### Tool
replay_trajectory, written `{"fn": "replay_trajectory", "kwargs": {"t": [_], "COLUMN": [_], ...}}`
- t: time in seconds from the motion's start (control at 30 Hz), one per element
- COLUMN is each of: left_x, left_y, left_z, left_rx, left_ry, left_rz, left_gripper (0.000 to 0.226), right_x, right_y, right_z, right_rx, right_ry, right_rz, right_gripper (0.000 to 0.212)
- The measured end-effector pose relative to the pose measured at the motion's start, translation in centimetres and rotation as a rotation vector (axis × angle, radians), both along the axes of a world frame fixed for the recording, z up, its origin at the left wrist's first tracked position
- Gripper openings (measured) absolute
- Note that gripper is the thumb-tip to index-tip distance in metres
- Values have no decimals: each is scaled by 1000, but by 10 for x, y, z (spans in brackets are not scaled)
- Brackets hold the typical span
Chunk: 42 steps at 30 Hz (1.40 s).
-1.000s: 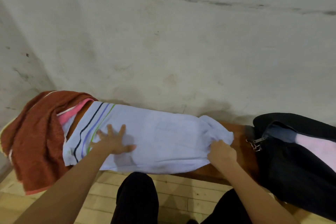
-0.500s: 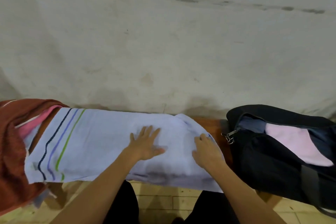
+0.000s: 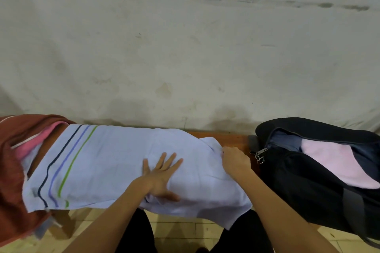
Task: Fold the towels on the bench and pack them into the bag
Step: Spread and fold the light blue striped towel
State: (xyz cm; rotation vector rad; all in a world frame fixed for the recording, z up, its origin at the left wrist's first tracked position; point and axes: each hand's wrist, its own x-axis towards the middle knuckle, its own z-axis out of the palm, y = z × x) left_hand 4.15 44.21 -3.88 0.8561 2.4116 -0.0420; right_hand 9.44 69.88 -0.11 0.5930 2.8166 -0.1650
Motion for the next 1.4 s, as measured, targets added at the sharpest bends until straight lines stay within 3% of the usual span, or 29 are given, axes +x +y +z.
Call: {"fn": "replay_trajectory", "kwargs": {"t": [0.1, 0.2, 0.23, 0.3, 0.4, 0.53, 0.6, 0.73, 0.83, 0.9, 1.0, 1.17, 1.4], "left_x": [-1, -3, -4, -4, -3, -4, -4, -9, -12, -12, -11, -6, -1], "left_y": [0, 0, 0, 2, 3, 3, 6, 17, 22, 21, 19, 27, 29], "left_z": [-3, -7, -9, -13, -16, -17, -18, -16, -14, -15, -15, -14, -18], "left_rx": [-11, -30, -32, -8, 53, 71, 77, 83, 67, 64, 69, 73, 116], "left_ry": [2, 4, 11, 36, 43, 49, 77, 110, 87, 86, 88, 74, 102], "left_rz": [-7, -24, -30, -18, 22, 30, 73, 142, 135, 129, 114, 101, 114], "left_gripper": [121, 127, 127, 123, 107, 99, 105, 110, 112, 112, 113, 111, 108], "right_x": [-11, -20, -23, -28, -39, -50, -49, -27, -3, 11, 26, 42, 68], "right_y": [8, 14, 16, 16, 22, 44, 51, 29, 14, 12, 16, 36, 19], "right_z": [-7, -9, -12, -12, -1, 24, 24, 2, -21, -35, -42, -31, -22], "right_rx": [-129, -376, -422, -411, -327, -350, -394, -466, -375, -239, -101, -159, -61], "right_ry": [76, 60, 55, 39, 93, 535, 649, 381, 24, -101, -142, -90, -152], "right_rz": [-52, -103, -81, -32, -43, -382, -425, -135, 62, 122, 101, 66, 89], "right_gripper": [31, 49, 41, 6, 25, 10, 23, 43, 62, 63, 70, 81, 91]}}
